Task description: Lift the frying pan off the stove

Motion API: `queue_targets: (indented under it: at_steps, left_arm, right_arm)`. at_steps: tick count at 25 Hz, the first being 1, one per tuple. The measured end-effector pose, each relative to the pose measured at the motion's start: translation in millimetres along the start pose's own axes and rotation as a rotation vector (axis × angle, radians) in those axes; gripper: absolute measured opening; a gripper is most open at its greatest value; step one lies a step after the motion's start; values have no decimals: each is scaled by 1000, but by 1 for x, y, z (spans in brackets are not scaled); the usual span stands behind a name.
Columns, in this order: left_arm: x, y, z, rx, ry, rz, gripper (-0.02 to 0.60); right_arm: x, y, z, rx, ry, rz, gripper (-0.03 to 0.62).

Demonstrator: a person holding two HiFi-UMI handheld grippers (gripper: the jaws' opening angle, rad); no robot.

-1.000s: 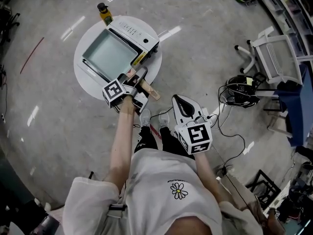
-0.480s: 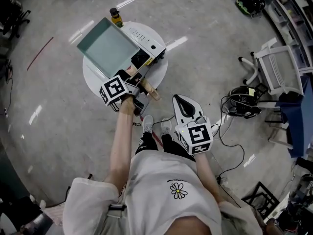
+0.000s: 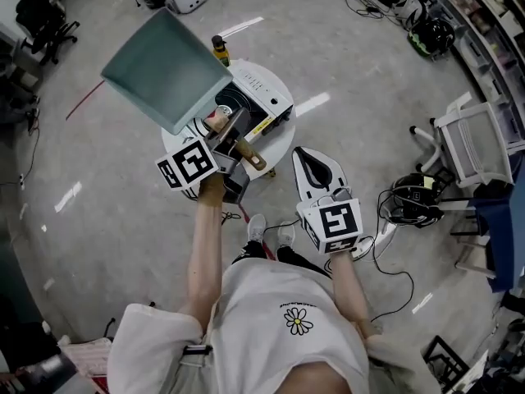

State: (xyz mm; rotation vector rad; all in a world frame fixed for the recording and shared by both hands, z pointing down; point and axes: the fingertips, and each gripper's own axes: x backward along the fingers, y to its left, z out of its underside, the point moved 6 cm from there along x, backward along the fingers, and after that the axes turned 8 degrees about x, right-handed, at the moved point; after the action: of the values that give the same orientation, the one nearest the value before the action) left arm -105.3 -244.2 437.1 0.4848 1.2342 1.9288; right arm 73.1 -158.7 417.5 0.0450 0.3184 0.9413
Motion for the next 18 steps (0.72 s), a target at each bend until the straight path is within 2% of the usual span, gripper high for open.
queue_targets:
  at_steps: [8,14,18]
  left_arm:
    - [34,-63,-25,-308,-71,-33,23]
    - [59,-106,-23,-481,-114,-58,21]
    - [76,-123,-17,-588,-142,-107,21]
  right_arm:
    - [2,-8,-39,57,-121,4,3]
    - [7,-3,-63,78,-185,2,3]
    - [13,1,-76,83,-226,-2,3]
